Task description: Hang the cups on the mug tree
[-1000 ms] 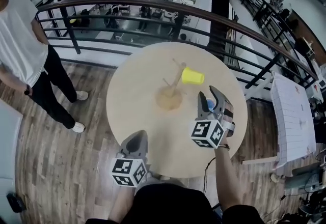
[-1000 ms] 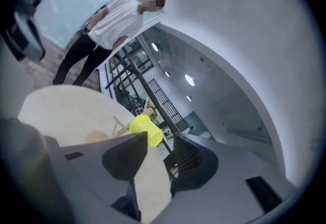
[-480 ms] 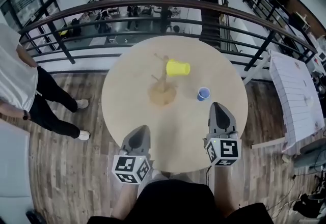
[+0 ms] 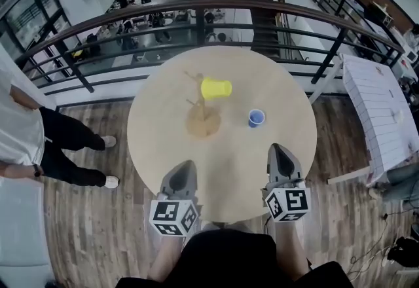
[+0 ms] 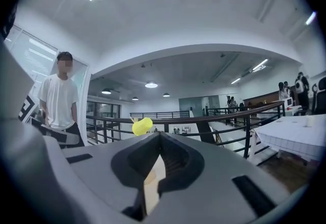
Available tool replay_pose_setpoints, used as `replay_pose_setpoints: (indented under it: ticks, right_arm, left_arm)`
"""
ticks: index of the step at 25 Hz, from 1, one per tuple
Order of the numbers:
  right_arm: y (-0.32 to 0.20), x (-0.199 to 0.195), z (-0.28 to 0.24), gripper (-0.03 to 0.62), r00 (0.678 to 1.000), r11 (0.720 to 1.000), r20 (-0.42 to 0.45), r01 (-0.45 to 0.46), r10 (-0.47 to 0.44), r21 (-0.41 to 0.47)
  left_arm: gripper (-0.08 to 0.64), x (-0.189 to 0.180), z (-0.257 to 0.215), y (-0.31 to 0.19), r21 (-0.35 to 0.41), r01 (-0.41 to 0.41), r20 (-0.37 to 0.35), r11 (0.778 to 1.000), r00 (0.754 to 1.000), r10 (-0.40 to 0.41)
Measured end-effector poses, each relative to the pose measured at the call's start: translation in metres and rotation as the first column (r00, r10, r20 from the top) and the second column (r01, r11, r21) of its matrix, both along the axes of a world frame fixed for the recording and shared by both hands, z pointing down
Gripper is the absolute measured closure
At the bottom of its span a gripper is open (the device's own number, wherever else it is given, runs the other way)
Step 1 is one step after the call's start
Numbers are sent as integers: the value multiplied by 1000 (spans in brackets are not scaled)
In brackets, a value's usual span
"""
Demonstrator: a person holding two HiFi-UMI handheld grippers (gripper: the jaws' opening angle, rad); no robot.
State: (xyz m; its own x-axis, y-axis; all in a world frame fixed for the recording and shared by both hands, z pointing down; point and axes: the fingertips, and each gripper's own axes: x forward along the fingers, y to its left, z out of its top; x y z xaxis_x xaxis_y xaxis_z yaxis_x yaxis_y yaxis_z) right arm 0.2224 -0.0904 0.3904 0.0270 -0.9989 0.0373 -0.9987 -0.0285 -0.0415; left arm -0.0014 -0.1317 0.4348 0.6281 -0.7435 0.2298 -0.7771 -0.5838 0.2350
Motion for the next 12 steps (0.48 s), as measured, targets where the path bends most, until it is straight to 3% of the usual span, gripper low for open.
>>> replay_pose_setpoints:
  ticks: [12]
  right_arm:
    - [-3, 1, 2, 583, 1000, 1000, -5, 16, -16, -10]
  left_arm:
    - [558, -2, -1, 0, -6, 11, -3, 1000, 1000, -11]
